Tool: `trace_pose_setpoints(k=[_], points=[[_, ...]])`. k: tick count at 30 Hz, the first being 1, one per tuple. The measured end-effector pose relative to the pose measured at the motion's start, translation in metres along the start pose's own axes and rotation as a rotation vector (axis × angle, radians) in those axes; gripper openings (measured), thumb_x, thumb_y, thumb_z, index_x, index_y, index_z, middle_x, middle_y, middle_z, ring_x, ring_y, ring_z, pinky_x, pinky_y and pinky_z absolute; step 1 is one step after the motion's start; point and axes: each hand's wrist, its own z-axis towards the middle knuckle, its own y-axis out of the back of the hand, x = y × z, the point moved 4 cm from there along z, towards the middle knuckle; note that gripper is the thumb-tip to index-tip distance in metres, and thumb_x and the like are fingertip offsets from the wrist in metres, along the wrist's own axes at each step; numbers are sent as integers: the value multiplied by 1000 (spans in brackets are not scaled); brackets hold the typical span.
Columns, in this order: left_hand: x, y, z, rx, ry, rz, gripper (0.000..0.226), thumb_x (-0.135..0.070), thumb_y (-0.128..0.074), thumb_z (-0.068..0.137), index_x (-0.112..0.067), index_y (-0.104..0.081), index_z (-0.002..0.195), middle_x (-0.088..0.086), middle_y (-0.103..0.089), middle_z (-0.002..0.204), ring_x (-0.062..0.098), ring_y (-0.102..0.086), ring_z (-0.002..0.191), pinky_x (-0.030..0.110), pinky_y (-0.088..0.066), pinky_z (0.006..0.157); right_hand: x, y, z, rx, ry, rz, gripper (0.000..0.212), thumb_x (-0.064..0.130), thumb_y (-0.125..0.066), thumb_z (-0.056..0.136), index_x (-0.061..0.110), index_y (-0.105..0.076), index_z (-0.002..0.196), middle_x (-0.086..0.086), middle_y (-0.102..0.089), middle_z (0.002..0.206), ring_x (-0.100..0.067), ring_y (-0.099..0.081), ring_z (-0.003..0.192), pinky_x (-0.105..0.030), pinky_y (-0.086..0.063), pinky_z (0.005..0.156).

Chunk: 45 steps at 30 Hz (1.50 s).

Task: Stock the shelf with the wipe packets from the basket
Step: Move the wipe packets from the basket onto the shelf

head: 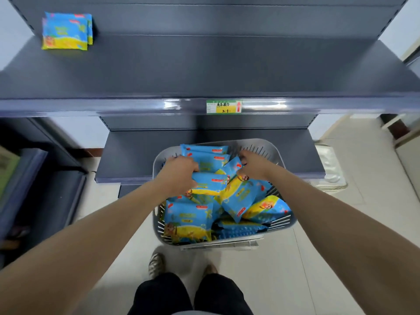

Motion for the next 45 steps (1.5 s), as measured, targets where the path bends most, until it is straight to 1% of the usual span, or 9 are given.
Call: trace_pose_setpoints(k=[6,11,15,20,24,30,35,43,45], points=[[13,31,-18,-91,39,-178,27,-18,-63,77,-15,-65,104,3,-64,105,24,-58,97,32,-45,85,15,-2,-7,-46,60,-174,22,20,-67,79,10,-47,76,1,-48,62,-21,-51,64,-23,-30,47],[22,59,-23,-141,30,-179,22,-21,-65,77,-15,-64,99,2,-61,96,25,-57,90,29,-36,72,46,31,-23,-103,165,-78,17,17,-64,83,10,-56,97,-2,-55,82,-18,-52,69,-27,-41,60],[38,88,-26,-225,47,-242,16,-18,-66,74,-15,-64,91,2,-62,86,22,-56,76,29,-41,64,85,72,-39,-243,201,-23,21,27,-51,93,15,-45,109,8,-43,70,-15,-47,63,-25,-31,51],[78,134,-35,-367,49,-298,15,-15,-68,73,-12,-63,87,0,-56,82,19,-49,75,29,-36,62,159,104,-42,-466,248,-42,31,29,-43,97,3,-38,113,-8,-52,80,-26,-49,74,-31,-36,59],[134,171,-51,-469,101,-384,15,-19,-71,70,-17,-64,82,1,-62,77,21,-54,70,29,-40,59,226,109,-22,-477,205,312,26,27,-45,97,9,-29,105,-3,-48,81,-27,-59,73,-32,-48,31],[245,212,-72,-508,96,-411,13,-17,-71,72,-16,-64,83,1,-63,80,20,-56,70,32,-45,62,350,87,35,-458,159,264,35,-1,-64,81,3,-39,106,-11,-51,104,-31,-63,90,-46,-58,70],[340,233,-75,-522,125,-376,16,-19,-73,74,-17,-64,87,-1,-62,86,19,-55,76,29,-41,64,442,72,86,-513,241,-59,19,0,-57,77,6,-65,93,-11,-61,90,-26,-55,82,-23,-40,59],[408,239,-54,-512,112,-421,16,-18,-72,75,-16,-64,88,-2,-58,87,17,-53,75,28,-41,64,487,68,136,-405,271,-282,24,12,-56,86,18,-57,110,-6,-62,107,-28,-55,99,-40,-45,88],[416,238,-46,-481,110,-441,15,-15,-70,77,-15,-64,91,-2,-57,89,17,-54,78,29,-43,68,491,66,150,-329,292,-301,25,16,-48,91,20,-45,116,-7,-57,103,-29,-53,92,-40,-44,80]])
